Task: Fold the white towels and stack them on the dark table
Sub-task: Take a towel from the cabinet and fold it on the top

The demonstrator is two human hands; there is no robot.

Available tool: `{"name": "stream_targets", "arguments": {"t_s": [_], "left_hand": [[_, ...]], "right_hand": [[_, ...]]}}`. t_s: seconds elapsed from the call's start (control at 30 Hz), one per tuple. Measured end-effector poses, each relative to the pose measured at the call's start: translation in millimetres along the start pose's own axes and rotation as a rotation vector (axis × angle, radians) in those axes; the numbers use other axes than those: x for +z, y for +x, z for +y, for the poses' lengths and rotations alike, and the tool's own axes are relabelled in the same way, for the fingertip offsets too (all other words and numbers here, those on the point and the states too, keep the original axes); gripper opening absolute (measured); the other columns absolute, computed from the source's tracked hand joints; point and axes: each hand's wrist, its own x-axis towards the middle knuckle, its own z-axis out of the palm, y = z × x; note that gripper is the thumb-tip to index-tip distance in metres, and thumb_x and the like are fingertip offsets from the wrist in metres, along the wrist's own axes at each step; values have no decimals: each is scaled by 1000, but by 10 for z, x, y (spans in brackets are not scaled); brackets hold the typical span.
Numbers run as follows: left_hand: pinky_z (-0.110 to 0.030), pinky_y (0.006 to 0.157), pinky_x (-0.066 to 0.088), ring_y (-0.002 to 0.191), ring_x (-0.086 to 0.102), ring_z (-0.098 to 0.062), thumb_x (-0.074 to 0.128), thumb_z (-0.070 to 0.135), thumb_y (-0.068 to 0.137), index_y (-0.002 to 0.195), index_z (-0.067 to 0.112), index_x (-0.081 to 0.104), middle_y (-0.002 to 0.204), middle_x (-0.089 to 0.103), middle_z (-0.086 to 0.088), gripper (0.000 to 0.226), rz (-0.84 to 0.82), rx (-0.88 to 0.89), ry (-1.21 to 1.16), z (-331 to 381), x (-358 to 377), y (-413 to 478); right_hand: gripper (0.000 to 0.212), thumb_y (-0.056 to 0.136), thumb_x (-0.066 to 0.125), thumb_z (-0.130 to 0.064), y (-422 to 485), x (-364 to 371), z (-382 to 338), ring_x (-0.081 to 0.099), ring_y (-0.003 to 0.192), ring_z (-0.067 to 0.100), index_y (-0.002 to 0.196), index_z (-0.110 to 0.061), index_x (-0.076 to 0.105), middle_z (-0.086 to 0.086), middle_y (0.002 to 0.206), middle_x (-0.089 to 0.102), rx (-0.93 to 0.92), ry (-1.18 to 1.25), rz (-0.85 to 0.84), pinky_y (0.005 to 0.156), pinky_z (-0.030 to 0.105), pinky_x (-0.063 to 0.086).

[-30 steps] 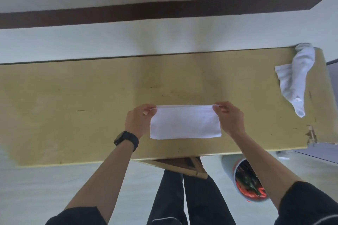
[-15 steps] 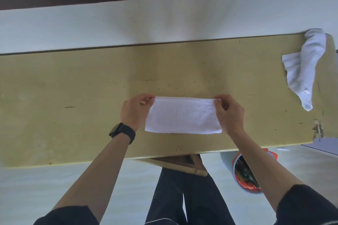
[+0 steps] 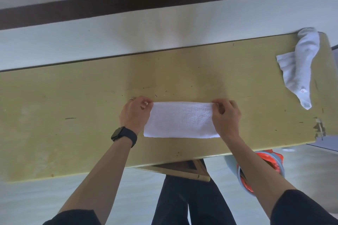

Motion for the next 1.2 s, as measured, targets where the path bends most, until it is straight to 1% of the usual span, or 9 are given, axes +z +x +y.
{"name": "stream_targets", "arguments": {"t_s": [0.17, 0.3, 0.5, 0.57, 0.7, 0.77, 0.83, 1.0, 1.2], "left_hand": [[-27, 69, 49, 81, 59, -7, 60, 39, 93, 100, 39, 71, 102, 56, 13, 13, 20, -2, -38, -9, 29, -37], [-25, 67, 48, 81, 59, -6, 58, 41, 95, 102, 38, 71, 95, 64, 15, 15, -7, 55, -6, -64, 6, -12], [-26, 72, 51, 85, 62, -4, 60, 31, 93, 98, 33, 73, 90, 69, 18, 15, -111, -27, -79, -29, -79, 98], [-27, 71, 52, 83, 62, -5, 57, 29, 93, 99, 31, 72, 89, 69, 16, 16, -132, -2, -44, -21, -81, 111], [-27, 69, 51, 82, 60, -4, 53, 27, 95, 100, 31, 68, 92, 66, 15, 17, -134, 16, -21, -29, -60, 87], [-26, 69, 50, 83, 60, -3, 53, 27, 95, 101, 32, 67, 94, 65, 16, 16, -128, 25, -23, -41, -67, 81], [-20, 68, 48, 83, 59, 0, 54, 27, 96, 101, 30, 66, 93, 65, 17, 14, -132, 40, -42, -55, -78, 74], [-21, 69, 49, 81, 60, 0, 60, 31, 93, 94, 32, 69, 88, 66, 17, 9, -101, 18, -77, -65, -107, 34], [-24, 71, 51, 82, 60, 0, 62, 31, 92, 93, 31, 71, 88, 66, 17, 9, -80, -17, -102, -51, -103, 21]], "right_hand": [[18, 92, 57, -16, 51, -2, 30, 60, 89, 14, 98, -23, 72, -5, 103, 55, -10, -14, -4, 83, 22, 41], [17, 92, 58, -16, 67, -15, 57, 57, 89, 15, 98, -24, 72, -6, 98, 55, -63, -62, -17, 83, 24, 41], [16, 89, 61, -14, 90, -27, 47, 58, 88, 18, 96, -25, 70, -7, 95, 53, -92, -93, -19, 82, 26, 41], [16, 89, 63, -14, 78, -33, 44, 56, 95, 20, 98, -26, 70, -6, 98, 54, -126, -137, -25, 85, 27, 39], [17, 87, 69, -21, 3, 27, 14, 50, 106, 25, 103, -27, 72, -5, 111, 62, -367, -402, 20, 86, 35, 38], [14, 88, 68, -24, -46, 123, -27, 54, 104, 26, 100, -28, 73, -7, 107, 66, -522, -437, 20, 81, 35, 40], [15, 87, 64, -29, -76, 230, -74, 55, 102, 24, 99, -30, 74, -11, 104, 67, -593, -448, 0, 78, 34, 40], [6, 88, 72, -25, -33, 359, -127, 55, 98, 23, 92, -30, 72, -13, 98, 67, -531, -470, -36, 76, 33, 37], [4, 92, 61, -24, 20, 376, -192, 51, 98, 23, 91, -24, 65, -10, 96, 62, -500, -512, -107, 78, 35, 36]]}}
